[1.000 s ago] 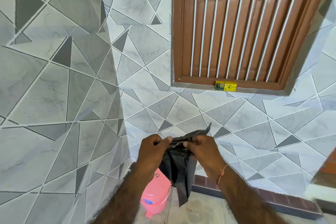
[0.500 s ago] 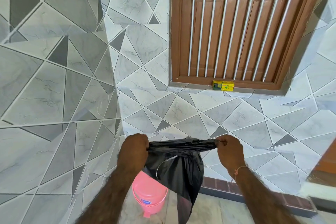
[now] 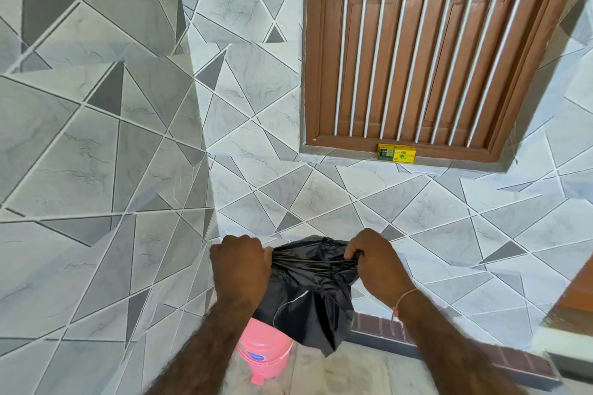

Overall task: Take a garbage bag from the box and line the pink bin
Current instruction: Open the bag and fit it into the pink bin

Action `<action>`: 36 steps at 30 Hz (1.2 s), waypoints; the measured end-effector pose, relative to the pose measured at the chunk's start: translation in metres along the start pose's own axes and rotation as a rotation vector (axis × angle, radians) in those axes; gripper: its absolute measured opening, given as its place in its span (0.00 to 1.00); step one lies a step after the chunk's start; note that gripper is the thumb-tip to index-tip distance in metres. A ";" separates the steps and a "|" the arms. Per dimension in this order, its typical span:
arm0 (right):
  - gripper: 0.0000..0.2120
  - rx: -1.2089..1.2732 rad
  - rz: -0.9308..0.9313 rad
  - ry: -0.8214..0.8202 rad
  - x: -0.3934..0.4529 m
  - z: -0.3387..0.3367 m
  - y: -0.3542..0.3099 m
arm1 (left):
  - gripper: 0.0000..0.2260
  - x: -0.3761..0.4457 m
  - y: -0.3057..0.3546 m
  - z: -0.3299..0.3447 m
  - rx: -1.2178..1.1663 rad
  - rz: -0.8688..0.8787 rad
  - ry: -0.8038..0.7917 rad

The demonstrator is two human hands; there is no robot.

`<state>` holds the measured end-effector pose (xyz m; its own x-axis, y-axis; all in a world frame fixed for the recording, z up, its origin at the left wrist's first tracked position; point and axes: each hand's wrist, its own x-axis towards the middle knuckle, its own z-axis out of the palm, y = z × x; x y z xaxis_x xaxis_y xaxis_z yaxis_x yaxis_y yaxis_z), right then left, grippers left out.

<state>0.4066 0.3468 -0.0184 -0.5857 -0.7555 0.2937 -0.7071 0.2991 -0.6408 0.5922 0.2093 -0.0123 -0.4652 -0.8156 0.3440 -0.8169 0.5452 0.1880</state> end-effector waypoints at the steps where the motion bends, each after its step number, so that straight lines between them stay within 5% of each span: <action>1: 0.17 -0.136 -0.045 -0.053 0.001 0.001 0.001 | 0.16 0.002 -0.002 0.002 -0.081 -0.010 -0.012; 6: 0.19 -0.581 -0.085 -0.166 -0.001 0.003 -0.001 | 0.08 0.006 -0.004 0.003 -0.309 0.011 -0.089; 11: 0.23 -0.686 -0.087 -0.163 -0.008 -0.002 0.008 | 0.08 0.007 -0.015 0.006 -0.151 -0.012 -0.042; 15: 0.26 -0.693 -0.137 -0.144 -0.015 0.008 0.011 | 0.11 0.004 -0.008 -0.001 -0.303 -0.057 0.098; 19: 0.12 -0.789 -0.094 -0.203 -0.016 0.004 0.004 | 0.16 0.006 -0.001 -0.016 -0.446 0.078 0.092; 23: 0.13 -0.454 -0.332 0.063 -0.003 -0.006 -0.025 | 0.29 0.010 0.004 -0.021 -0.423 0.356 -0.035; 27: 0.20 -0.084 -0.429 -0.072 0.008 0.001 -0.066 | 0.35 0.009 0.018 -0.020 -0.526 0.510 -0.127; 30: 0.08 -0.066 -0.369 -0.041 0.008 0.006 -0.075 | 0.30 0.007 0.018 -0.012 -0.512 0.573 -0.086; 33: 0.09 -0.180 -0.298 0.021 0.007 0.002 -0.058 | 0.18 0.008 0.000 -0.004 -0.425 0.511 -0.036; 36: 0.14 -0.584 -0.465 -0.110 0.005 0.010 -0.034 | 0.14 0.013 -0.018 0.004 -0.250 0.492 -0.036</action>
<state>0.4312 0.3270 -0.0021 -0.1546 -0.9240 0.3498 -0.9848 0.1726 0.0208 0.5993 0.1879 -0.0149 -0.7864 -0.4571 0.4154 -0.3970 0.8893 0.2271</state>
